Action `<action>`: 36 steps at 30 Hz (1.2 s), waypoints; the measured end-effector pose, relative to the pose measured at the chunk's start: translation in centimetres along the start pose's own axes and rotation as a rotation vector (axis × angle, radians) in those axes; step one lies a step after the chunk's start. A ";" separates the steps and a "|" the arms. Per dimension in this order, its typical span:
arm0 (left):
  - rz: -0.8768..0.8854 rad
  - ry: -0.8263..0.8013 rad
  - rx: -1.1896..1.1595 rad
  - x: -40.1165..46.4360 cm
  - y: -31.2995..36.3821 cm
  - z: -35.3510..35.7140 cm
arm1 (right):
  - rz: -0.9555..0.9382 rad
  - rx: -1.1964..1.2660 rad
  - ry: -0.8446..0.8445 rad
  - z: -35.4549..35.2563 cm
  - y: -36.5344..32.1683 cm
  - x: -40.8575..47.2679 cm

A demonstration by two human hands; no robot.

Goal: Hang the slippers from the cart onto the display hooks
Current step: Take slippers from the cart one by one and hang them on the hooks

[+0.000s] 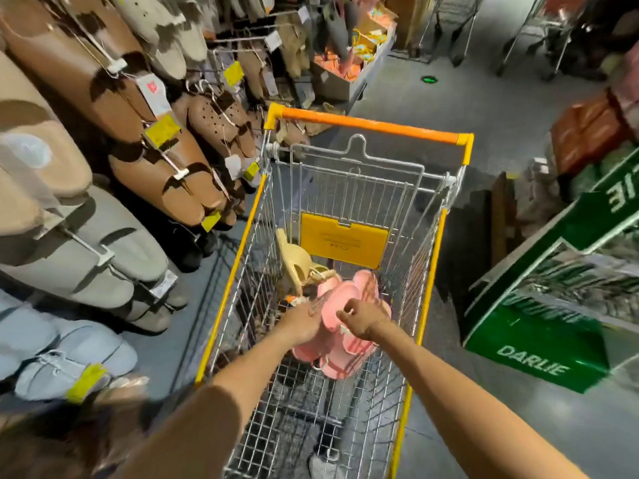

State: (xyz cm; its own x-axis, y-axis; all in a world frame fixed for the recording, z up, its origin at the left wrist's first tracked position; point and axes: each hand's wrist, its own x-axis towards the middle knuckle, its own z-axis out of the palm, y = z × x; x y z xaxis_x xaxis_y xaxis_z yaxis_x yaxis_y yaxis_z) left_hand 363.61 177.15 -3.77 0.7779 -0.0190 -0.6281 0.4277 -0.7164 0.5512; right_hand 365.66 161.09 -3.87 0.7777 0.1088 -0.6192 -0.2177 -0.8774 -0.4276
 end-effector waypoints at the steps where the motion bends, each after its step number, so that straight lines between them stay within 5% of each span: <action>1: 0.001 -0.028 0.007 0.6 -0.6 1.2 | 0.021 -0.006 -0.042 0.8 0.5 0.7; 9: -0.230 -0.134 -0.191 6.0 -6.5 10.1 | 0.120 -0.033 -0.199 7.6 3.1 5.8; 13: -0.322 -0.188 -0.541 8.6 -9.0 13.2 | 0.100 -0.028 -0.129 10.2 3.6 7.6; 21: -0.565 0.008 -0.948 12.0 -11.9 16.7 | 0.262 0.090 0.058 13.1 4.0 9.1; 29: -0.481 0.048 -0.817 11.0 -13.1 17.0 | 0.218 0.241 0.207 13.0 5.9 9.4; 36: -0.264 0.302 -0.607 6.4 -12.7 14.0 | 0.200 0.490 0.351 13.4 4.5 7.2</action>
State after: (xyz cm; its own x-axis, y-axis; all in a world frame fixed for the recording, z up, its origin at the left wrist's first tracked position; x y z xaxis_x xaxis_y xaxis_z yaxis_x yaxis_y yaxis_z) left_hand 356.73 176.35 -22.51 0.6689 0.3573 -0.6519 0.7309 -0.1559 0.6645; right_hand 362.34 164.18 -19.09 0.8228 -0.2679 -0.5012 -0.5590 -0.5402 -0.6290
